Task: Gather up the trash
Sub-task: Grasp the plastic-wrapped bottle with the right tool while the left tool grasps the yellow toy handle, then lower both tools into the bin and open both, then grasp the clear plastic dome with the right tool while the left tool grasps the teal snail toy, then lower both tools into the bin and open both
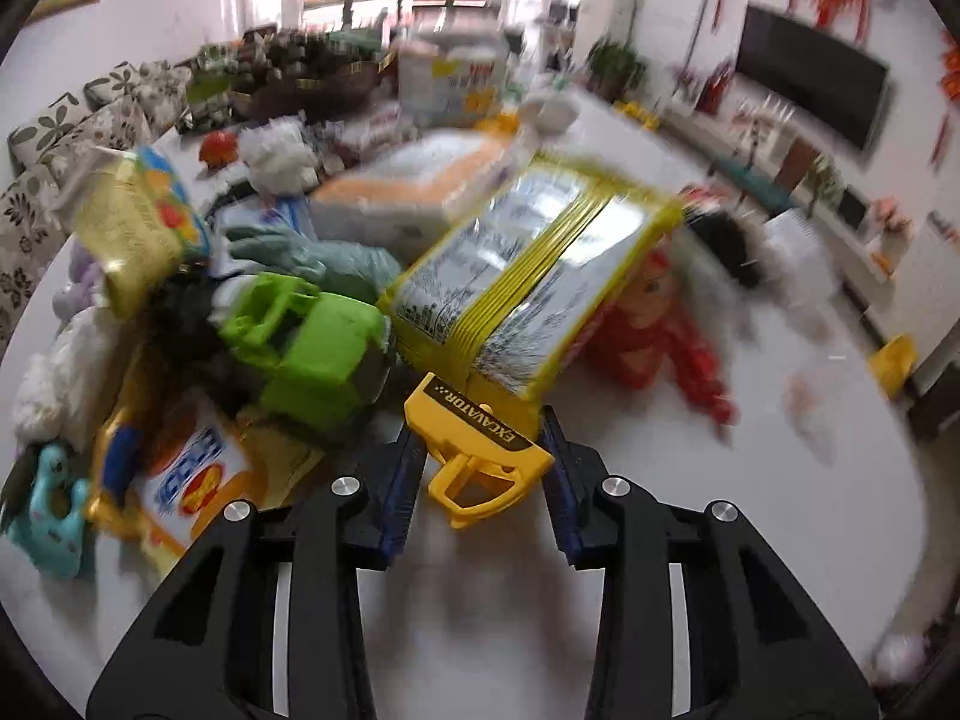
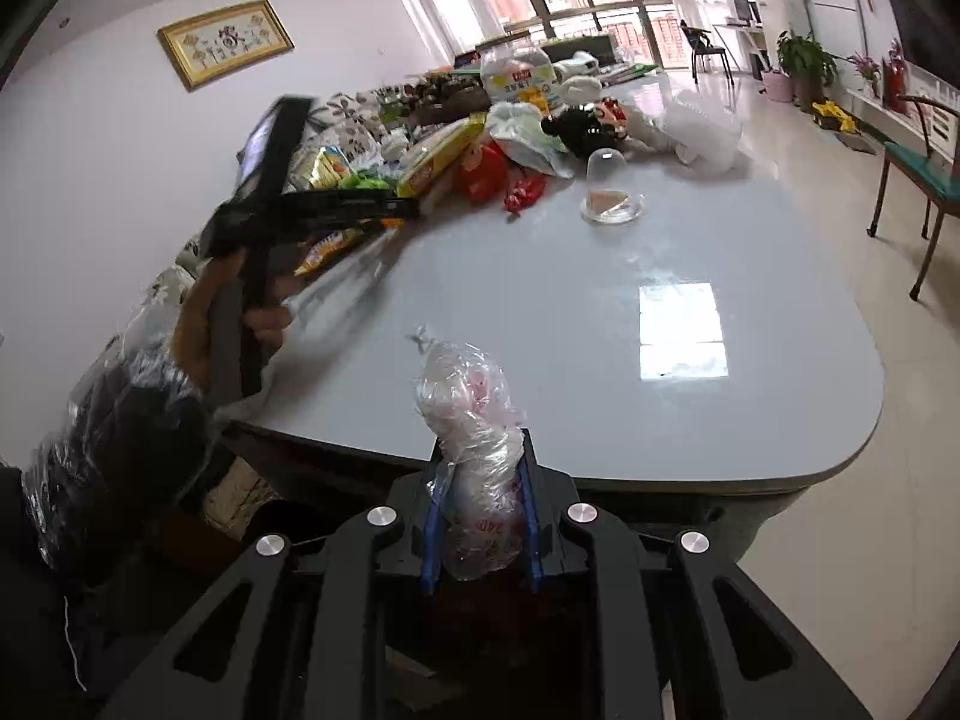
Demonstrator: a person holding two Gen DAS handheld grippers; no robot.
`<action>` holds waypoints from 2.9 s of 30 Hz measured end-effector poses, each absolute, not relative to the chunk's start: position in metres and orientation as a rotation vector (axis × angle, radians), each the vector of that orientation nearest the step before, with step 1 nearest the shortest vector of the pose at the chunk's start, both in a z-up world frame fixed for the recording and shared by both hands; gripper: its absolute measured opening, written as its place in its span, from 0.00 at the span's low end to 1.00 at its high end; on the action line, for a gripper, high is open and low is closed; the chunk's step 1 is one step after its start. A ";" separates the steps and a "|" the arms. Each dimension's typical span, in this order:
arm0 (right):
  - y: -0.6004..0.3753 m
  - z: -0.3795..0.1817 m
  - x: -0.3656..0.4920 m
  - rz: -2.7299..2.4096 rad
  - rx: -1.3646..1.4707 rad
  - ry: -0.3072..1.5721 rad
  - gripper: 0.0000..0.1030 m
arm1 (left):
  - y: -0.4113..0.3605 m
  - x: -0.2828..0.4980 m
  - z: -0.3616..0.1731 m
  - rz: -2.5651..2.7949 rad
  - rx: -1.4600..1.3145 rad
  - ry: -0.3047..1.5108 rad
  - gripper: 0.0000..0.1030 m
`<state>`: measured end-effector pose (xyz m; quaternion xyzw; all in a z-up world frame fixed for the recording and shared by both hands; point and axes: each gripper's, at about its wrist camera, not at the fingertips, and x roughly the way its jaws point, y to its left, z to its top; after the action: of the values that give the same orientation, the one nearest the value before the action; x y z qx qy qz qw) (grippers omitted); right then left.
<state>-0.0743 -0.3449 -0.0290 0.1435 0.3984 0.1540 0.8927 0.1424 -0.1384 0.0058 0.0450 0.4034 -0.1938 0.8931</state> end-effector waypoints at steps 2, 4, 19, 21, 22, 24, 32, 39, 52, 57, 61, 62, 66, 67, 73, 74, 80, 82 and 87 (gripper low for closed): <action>-0.343 -0.025 -0.077 0.342 0.296 0.811 0.20 | -0.123 0.105 0.022 -0.430 0.110 0.767 0.35; -0.334 -0.018 -0.079 0.387 0.280 0.793 0.20 | -0.109 0.065 0.036 -0.458 0.115 0.710 0.35; -0.214 -0.102 -0.104 0.662 0.043 1.105 0.27 | -0.035 -0.121 -0.061 -0.494 0.262 0.893 0.62; -0.205 -0.135 -0.096 0.649 0.042 1.185 0.47 | -0.030 -0.111 -0.104 -0.469 0.266 0.972 0.81; -0.203 -0.143 -0.093 0.635 0.030 1.208 0.47 | -0.027 -0.107 -0.119 -0.456 0.264 0.983 0.81; -0.203 -0.151 -0.091 0.611 0.004 1.239 0.47 | -0.022 -0.093 -0.148 -0.431 0.256 1.068 0.81; -0.268 -0.009 -0.088 0.513 0.095 0.821 0.70 | 0.005 -0.088 -0.106 -0.444 0.126 0.971 0.83; -0.341 0.006 0.052 0.076 0.036 0.744 0.75 | 0.004 -0.075 -0.048 -0.429 0.051 0.828 0.86; -0.318 -0.004 0.066 0.201 0.168 0.792 0.35 | 0.029 0.021 0.002 -0.172 -0.033 0.711 0.86; -0.292 -0.002 0.011 0.324 0.176 0.785 0.35 | 0.032 0.093 0.004 -0.048 -0.016 0.722 0.86; -0.273 -0.014 -0.012 0.373 0.163 0.821 0.35 | 0.031 0.148 -0.003 0.000 0.048 0.801 0.88; -0.272 -0.015 -0.013 0.377 0.162 0.827 0.35 | 0.033 0.161 -0.006 0.013 0.066 0.822 0.89; -0.261 -0.025 -0.018 0.403 0.159 0.853 0.35 | 0.050 0.177 -0.011 -0.049 -0.016 0.862 0.79; -0.260 -0.026 -0.017 0.403 0.161 0.853 0.35 | 0.051 0.175 -0.010 -0.045 -0.004 0.858 0.78; -0.258 -0.025 -0.022 0.422 0.181 0.844 0.35 | 0.046 0.117 0.004 -0.078 0.027 0.737 0.78; -0.258 -0.023 -0.023 0.422 0.179 0.839 0.35 | 0.044 0.101 0.008 -0.081 0.040 0.715 0.78; -0.250 -0.006 -0.044 0.473 0.164 0.797 0.35 | 0.028 0.003 0.045 -0.219 0.062 0.597 0.78; -0.247 -0.003 -0.057 0.499 0.156 0.796 0.35 | 0.019 -0.036 0.052 -0.284 0.081 0.578 0.78; -0.233 -0.012 -0.096 0.590 0.109 0.853 0.35 | -0.001 -0.108 0.035 -0.396 0.165 0.611 0.79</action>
<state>-0.0960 -0.2328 -0.0118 0.0519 0.4073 0.2817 0.8672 -0.1084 -0.0014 0.0345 0.0804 0.2986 -0.1936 0.9311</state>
